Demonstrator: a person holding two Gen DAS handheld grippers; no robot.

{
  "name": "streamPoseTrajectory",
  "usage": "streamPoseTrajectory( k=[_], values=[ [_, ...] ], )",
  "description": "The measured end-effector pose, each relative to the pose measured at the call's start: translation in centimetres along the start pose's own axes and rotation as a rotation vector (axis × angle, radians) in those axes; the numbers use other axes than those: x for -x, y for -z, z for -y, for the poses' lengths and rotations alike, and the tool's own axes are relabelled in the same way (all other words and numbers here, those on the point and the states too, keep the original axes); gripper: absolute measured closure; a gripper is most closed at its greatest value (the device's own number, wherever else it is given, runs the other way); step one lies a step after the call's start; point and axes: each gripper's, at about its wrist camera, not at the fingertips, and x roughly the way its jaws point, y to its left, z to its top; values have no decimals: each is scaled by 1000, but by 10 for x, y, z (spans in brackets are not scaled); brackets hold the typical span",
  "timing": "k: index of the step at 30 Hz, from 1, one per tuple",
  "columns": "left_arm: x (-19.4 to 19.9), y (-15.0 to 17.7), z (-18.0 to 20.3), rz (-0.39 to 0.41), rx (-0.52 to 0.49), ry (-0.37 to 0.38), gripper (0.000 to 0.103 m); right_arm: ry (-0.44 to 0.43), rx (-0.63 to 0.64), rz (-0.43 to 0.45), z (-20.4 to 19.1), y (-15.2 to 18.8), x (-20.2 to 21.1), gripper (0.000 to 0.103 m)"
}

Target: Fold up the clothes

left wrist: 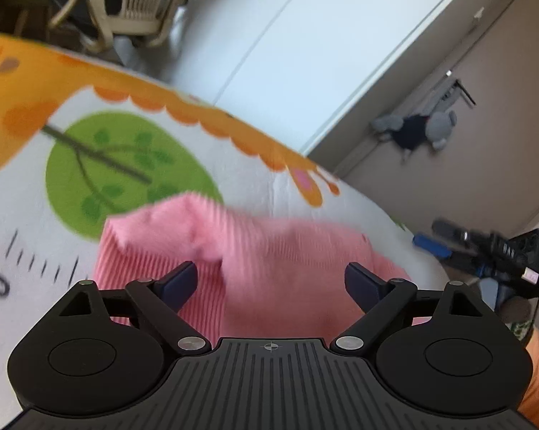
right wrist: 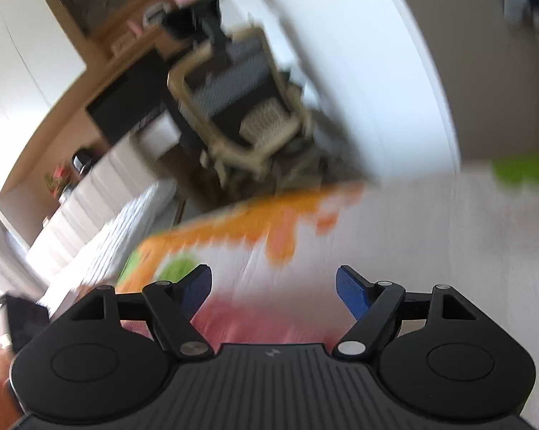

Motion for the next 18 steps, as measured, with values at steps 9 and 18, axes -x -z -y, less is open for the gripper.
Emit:
streamPoseTrajectory(
  k=[9, 18],
  values=[
    [-29, 14, 8, -149, 14, 130, 7, -229, -501, -251, 42, 51, -28, 17],
    [-27, 52, 57, -225, -69, 185, 7, -88, -181, -94, 22, 4, -40, 17]
  ],
)
